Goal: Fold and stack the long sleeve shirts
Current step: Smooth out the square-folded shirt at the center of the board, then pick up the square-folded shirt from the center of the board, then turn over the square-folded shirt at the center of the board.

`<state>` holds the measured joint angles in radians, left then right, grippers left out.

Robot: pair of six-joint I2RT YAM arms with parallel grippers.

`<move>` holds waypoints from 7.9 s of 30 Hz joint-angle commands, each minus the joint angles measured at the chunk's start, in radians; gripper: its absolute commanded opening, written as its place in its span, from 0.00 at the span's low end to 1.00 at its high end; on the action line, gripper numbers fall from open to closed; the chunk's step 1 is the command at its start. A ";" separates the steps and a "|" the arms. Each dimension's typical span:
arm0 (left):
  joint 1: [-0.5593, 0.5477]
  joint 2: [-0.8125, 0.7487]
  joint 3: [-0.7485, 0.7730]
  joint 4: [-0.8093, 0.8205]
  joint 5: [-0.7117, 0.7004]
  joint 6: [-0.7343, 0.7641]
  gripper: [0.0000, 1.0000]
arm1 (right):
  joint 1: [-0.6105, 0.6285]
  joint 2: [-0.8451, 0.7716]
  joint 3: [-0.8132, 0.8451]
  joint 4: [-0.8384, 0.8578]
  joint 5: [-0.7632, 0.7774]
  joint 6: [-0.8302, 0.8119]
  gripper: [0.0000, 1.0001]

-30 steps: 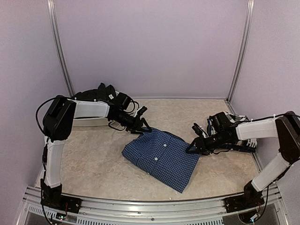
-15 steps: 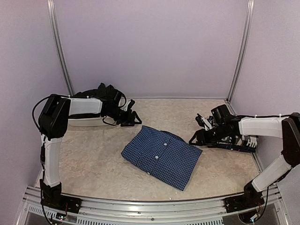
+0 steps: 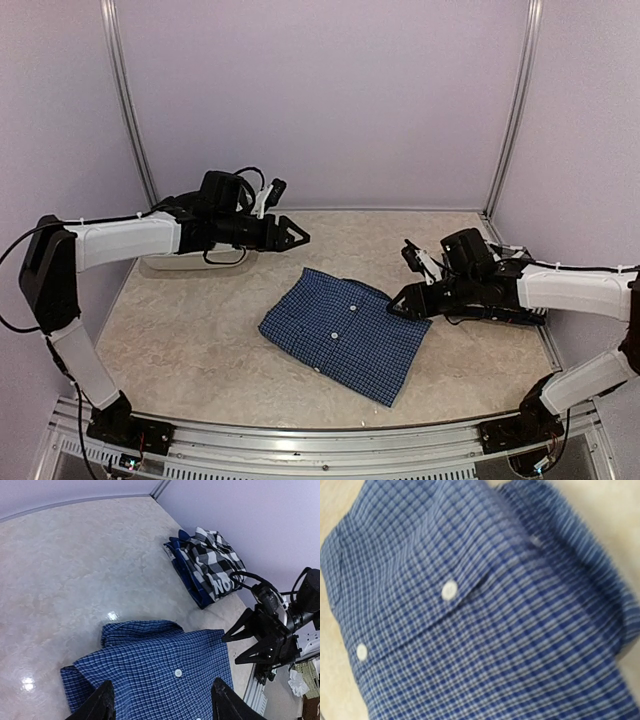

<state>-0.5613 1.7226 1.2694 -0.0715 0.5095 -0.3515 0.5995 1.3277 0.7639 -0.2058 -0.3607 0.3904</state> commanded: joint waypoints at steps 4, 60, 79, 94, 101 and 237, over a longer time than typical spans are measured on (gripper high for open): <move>-0.110 0.103 -0.067 0.155 0.134 -0.023 0.62 | 0.033 0.094 -0.047 0.130 -0.009 0.054 0.55; -0.392 -0.109 -0.562 0.376 -0.496 -0.105 0.64 | -0.075 0.714 0.631 -0.214 -0.173 -0.440 0.95; -0.461 -0.093 -0.587 0.381 -0.587 -0.116 0.65 | -0.096 0.713 0.606 -0.148 -0.247 -0.407 0.94; -0.469 -0.157 -0.591 0.373 -0.648 -0.098 0.66 | -0.157 0.666 0.620 -0.176 -0.298 -0.404 0.97; -0.472 -0.153 -0.595 0.374 -0.628 -0.105 0.67 | -0.165 0.760 0.636 -0.148 -0.437 -0.349 0.95; -0.152 -0.673 -0.708 -0.086 -0.884 -0.207 0.80 | 0.387 1.092 1.533 -1.171 1.034 0.001 0.04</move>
<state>-0.7391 1.0847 0.5819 -0.1135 -0.3706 -0.5514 0.9249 2.3734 2.2269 -1.3613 0.6968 0.3763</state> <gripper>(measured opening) 0.800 0.057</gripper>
